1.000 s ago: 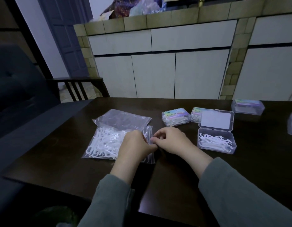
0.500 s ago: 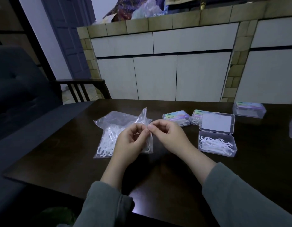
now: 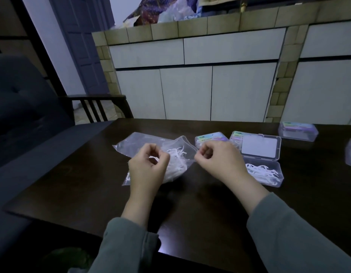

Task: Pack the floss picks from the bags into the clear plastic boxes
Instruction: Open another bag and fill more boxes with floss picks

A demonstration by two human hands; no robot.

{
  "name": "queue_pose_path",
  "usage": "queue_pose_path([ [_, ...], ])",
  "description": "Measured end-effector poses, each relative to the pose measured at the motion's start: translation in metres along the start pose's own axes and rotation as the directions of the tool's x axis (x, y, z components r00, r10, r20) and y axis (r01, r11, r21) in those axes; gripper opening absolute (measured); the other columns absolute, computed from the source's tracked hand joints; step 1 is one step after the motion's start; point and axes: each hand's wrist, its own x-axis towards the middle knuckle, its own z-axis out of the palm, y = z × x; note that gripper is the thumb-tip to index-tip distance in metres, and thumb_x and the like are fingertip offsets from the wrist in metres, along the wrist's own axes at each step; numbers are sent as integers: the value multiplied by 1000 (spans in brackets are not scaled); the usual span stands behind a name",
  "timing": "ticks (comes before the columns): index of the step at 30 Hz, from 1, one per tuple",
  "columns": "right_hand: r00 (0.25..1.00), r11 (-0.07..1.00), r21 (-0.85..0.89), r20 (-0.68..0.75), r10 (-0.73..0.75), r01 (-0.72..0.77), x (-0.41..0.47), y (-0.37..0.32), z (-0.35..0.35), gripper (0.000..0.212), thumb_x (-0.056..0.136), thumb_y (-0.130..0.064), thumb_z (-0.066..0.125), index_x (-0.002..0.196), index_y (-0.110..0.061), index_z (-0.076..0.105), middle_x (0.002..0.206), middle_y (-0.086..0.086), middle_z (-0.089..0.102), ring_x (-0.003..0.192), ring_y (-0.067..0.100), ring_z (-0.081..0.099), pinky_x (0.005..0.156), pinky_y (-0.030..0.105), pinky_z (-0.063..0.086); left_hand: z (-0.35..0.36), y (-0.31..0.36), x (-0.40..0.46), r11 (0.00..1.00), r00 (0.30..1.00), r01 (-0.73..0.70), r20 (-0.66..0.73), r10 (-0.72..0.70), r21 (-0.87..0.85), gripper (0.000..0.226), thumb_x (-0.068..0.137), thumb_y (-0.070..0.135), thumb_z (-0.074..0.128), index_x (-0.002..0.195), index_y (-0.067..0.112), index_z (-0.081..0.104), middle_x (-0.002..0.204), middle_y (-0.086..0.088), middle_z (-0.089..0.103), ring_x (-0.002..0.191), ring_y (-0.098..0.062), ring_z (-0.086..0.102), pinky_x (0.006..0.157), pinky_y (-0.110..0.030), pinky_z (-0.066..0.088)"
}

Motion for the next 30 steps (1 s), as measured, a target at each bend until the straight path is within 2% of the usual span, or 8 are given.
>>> queue_pose_path([
  [4, 991, 980, 166, 101, 89, -105, 1, 10, 3, 17, 82, -23, 66, 66, -23, 59, 64, -9, 58, 63, 5, 52, 58, 16, 40, 7, 4, 5, 1000, 1000, 12, 17, -12, 19, 12, 80, 6, 63, 69, 10, 58, 61, 6, 55, 53, -4, 47, 51, -12, 38],
  [9, 974, 954, 216, 140, 181, -208, 3, 22, 2, 16, 79, -23, 69, 66, -17, 63, 62, -6, 56, 60, 6, 50, 55, 18, 39, 8, 8, 7, 1000, 1000, 14, 0, -14, 21, 17, 84, 7, 62, 70, 14, 57, 63, 5, 55, 54, 0, 48, 52, -9, 39],
  [13, 944, 950, 101, 187, 272, -294, 4, 33, -6, 15, 79, -27, 70, 72, -13, 68, 67, -3, 61, 69, 13, 59, 67, 29, 51, 12, 8, 7, 998, 974, 45, 222, -53, 37, 12, 85, 19, 63, 74, 19, 62, 69, 7, 63, 53, -2, 50, 52, -16, 42],
  [15, 940, 945, 87, 165, 299, -316, 3, 37, -12, 17, 81, -26, 69, 75, -10, 68, 69, 1, 63, 72, 16, 60, 70, 32, 51, 10, 4, 11, 989, 956, 58, 279, -94, 137, 17, 88, 34, 61, 75, 23, 63, 73, 9, 64, 54, -6, 52, 53, -27, 44],
  [18, 965, 950, 170, 24, 262, -262, 2, 29, -18, 36, 92, -36, 58, 77, -5, 67, 75, 9, 66, 74, 20, 61, 69, 32, 49, 5, -9, 21, 897, 985, 12, 150, -87, 443, 25, 93, 42, 48, 86, 22, 61, 90, 5, 63, 78, -16, 59, 60, -30, 41],
  [22, 975, 935, 277, 31, 222, -222, 4, 1, -18, 65, 88, -62, 51, 75, -2, 69, 71, 9, 68, 72, 21, 63, 67, 28, 47, 0, -36, 30, 660, 901, 187, 140, -410, 728, 47, 94, 45, 37, 122, 13, 54, 123, -15, 54, 109, -35, 53, 89, -40, 45],
  [26, 972, 955, 183, 43, 231, -234, 6, -6, -12, 22, 89, -36, 63, 83, -16, 70, 70, -7, 62, 76, 13, 61, 55, 19, 38, -1, -49, 28, 683, 856, 237, 184, -484, 691, 52, 93, 52, 31, 100, 12, 63, 98, -10, 65, 90, -28, 60, 79, -37, 50],
  [30, 950, 919, 244, 60, 305, -310, 10, 5, -17, 10, 91, -30, 59, 82, -27, 61, 80, -7, 62, 84, 15, 61, 75, 31, 50, -7, -42, 32, 726, 835, 309, 191, -517, 614, 35, 94, 46, 41, 90, 19, 62, 92, -5, 65, 87, -25, 60, 71, -33, 44],
])
